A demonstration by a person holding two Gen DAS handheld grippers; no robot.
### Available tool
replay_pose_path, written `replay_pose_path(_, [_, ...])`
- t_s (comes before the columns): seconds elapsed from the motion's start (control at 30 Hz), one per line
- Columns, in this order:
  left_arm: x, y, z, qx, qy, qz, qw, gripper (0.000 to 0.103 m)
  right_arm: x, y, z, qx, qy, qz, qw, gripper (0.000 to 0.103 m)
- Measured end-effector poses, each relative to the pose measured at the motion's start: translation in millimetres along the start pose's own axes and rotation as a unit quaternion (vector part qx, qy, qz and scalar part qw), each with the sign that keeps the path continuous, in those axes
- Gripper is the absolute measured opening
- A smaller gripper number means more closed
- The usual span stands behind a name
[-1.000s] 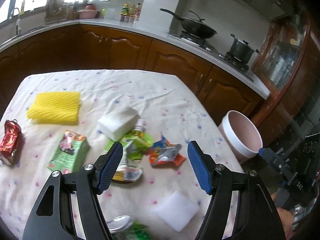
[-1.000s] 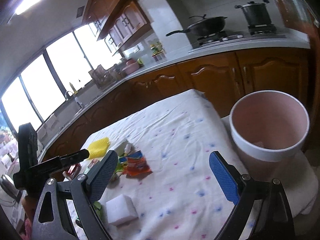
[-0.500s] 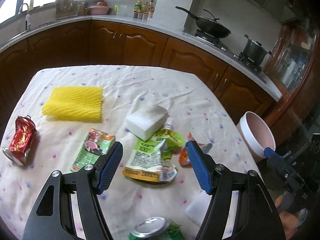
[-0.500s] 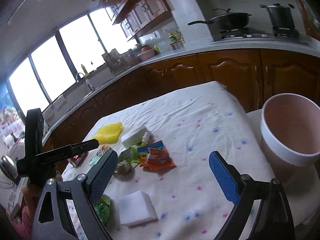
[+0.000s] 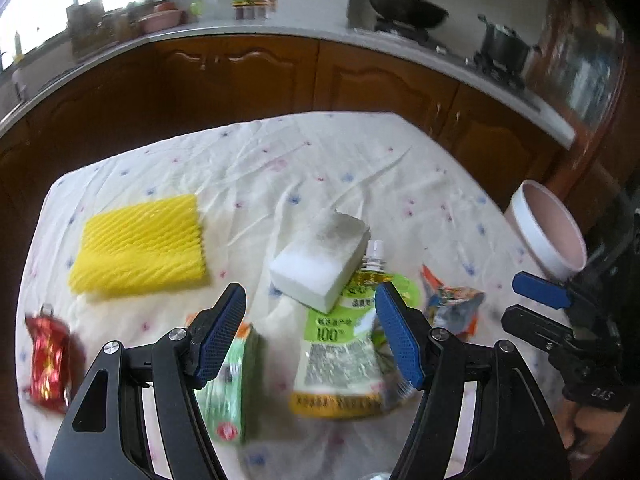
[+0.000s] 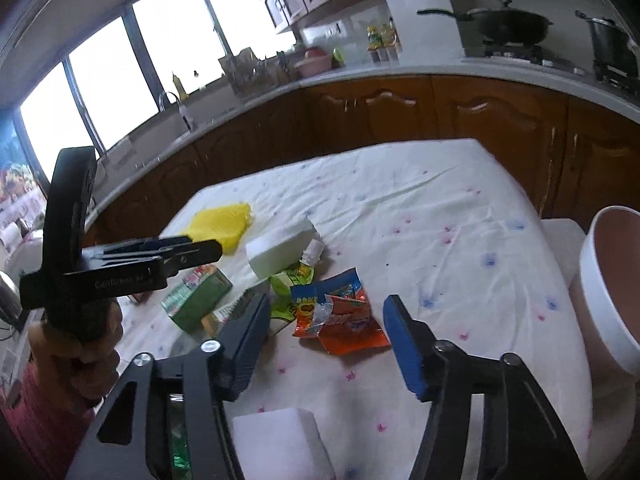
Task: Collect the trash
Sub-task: 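Move both open tools back over the table trash, then grasp the white sponge with the left tool while the right tool grasps the orange wrapper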
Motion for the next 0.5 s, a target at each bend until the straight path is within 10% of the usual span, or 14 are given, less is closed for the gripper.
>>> replay_pose_path(0.33, [-1.9,50.5,-0.3,-0.015,0.015,0.052,0.9984,0.067,-12.1,45.0,-10.6,-0.017,-0.005,0.055,0.998,0.02])
replay_pose_path(0.4, [-2.2,53.2,-1.5,-0.022,0.012,0.052,0.9983,0.047,-11.8,45.3,-12.8,-0.015,0.0,0.051,0.999,0.013])
replay_pose_path(0.5, [-2.3,53.0,-2.6,-0.024,0.016,0.043,0.9987,0.044,-11.2,41.9,-13.3,-0.012,0.002,0.046,0.999,0.006])
Point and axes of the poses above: each gripper's, at about its wrist camera, not at the fingertips, and y roughly the way its jaws point, z to its left, x to its top, the point moved 10 cm from there along y, roughly the way its jaws point, and after that the axes turned 1 degree about y, right-handed, at the moved point
